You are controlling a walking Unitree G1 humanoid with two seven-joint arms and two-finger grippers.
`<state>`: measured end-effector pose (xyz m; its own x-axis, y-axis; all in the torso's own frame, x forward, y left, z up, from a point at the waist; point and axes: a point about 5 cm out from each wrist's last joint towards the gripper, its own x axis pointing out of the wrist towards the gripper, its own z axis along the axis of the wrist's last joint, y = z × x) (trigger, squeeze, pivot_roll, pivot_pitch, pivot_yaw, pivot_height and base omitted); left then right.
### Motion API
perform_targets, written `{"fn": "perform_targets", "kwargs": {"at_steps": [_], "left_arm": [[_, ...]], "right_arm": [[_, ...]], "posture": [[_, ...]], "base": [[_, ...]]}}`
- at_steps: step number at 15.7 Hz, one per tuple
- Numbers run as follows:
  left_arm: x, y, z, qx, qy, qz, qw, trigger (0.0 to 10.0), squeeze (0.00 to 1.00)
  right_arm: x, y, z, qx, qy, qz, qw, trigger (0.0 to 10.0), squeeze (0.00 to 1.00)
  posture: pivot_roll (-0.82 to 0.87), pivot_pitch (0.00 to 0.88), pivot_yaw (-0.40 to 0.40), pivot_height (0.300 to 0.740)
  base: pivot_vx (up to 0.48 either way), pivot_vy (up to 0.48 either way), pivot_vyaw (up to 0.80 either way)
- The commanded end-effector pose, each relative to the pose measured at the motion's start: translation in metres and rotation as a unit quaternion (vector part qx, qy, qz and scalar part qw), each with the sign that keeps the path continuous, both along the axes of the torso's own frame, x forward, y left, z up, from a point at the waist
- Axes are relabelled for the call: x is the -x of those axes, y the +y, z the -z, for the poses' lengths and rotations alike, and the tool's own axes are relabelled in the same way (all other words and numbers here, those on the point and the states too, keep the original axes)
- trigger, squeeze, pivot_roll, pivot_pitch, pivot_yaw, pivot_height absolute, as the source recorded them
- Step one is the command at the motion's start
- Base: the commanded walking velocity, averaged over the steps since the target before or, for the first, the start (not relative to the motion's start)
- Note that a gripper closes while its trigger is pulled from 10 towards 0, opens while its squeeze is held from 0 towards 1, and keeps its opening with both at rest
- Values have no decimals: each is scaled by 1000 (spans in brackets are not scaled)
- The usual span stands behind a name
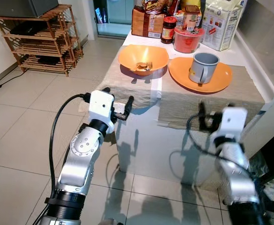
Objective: Setting the table
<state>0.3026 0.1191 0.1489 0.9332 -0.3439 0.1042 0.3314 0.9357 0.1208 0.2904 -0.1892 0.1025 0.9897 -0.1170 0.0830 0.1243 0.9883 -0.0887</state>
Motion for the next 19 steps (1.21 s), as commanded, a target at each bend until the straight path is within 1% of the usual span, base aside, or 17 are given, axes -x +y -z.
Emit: {"fn": "perform_targets", "kwargs": {"at_steps": [1,2,5,9,11,12,16,19], "left_arm": [[0,-5,-2,10,4,15,1000,10000,0],[0,-7,-1,10,6,19,1000,10000,0],[-1,-8,0,10,6,20,1000,10000,0],[-4,-7,-1,15,10,17,1000,10000,0],[-6,-5,0,1,9,5,1000,10000,0],[-7,-2,1,-8,9,-10,1000,10000,0],[-6,-3,-1,-2,1,-8,1000,10000,0],[-5,-4,-3,4,-7,-9,1000,10000,0]], "right_arm": [[5,1,-7,6,-21,0,1000,10000,0],[7,2,-6,5,-20,0,1000,10000,0],[11,4,-3,5,-15,-3,1000,10000,0],[11,6,-4,5,-16,-6,1000,10000,0],[11,6,-5,6,-15,-6,1000,10000,0],[11,7,-4,7,-14,-7,1000,10000,0],[9,9,-6,13,-13,-13,1000,10000,0],[4,8,-17,25,-36,-23,999,10000,0]], "posture": [[60,0,20,740],[56,0,22,740],[49,0,23,740],[50,0,24,740],[52,0,24,740],[52,0,24,740],[51,0,20,740],[56,0,13,740]], "base": [[0,0,0],[0,0,0],[0,-480,0],[0,-472,0],[122,-411,0],[0,0,0],[0,0,0],[0,0,0]]}}
